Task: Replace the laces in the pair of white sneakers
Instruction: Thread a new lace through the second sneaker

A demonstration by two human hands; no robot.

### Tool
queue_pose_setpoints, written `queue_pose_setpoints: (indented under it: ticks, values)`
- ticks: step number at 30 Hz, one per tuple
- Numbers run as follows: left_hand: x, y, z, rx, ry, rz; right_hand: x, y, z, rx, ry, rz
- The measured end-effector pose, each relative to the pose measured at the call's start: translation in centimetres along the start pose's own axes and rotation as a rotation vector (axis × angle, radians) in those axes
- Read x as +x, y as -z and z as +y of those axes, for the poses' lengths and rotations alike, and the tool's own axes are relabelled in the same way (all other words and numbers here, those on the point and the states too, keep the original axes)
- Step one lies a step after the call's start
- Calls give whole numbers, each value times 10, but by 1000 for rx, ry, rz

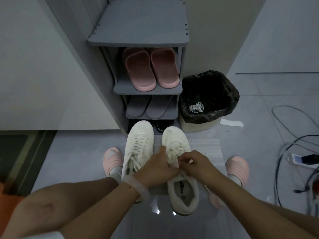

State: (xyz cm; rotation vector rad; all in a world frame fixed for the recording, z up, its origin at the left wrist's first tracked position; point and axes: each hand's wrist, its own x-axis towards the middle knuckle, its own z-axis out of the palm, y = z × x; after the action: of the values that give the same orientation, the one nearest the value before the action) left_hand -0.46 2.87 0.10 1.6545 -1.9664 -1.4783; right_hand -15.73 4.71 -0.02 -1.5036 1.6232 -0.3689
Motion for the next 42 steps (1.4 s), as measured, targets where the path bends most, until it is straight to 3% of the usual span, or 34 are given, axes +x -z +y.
queue_pose_setpoints:
  ticks: [4,7,9,12,14,16,19,21,30,35,39,40,42]
  values:
    - [-1,-9,-3,74,-9,84,-3,1,-3,85,-27,51]
    - [1,0,-6,43,59,123,-5,11,-9,333,-107,130]
    - [3,7,-9,42,93,122,-1,35,2,284,-159,284]
    - [2,7,-12,39,111,110,1,84,28,77,-319,671]
    - [2,6,-11,20,87,105,-4,91,35,-62,-322,848]
    - [2,5,-10,36,37,90,-5,74,26,-162,-144,748]
    - [-1,4,-9,128,-33,73,-3,30,5,-329,253,356]
    - [-2,5,-10,186,-71,78,-2,11,2,-519,393,178]
    - [0,-2,-12,262,-146,155,1,1,-5,-457,160,10]
    - [2,0,-11,250,-95,160,2,19,-11,-196,49,142]
    - [4,2,-11,221,-17,133,5,78,13,-308,-199,610]
    - [3,3,-11,211,-3,129,5,84,18,-389,-262,609]
    - [3,3,-9,155,22,117,5,80,22,-547,-323,408]
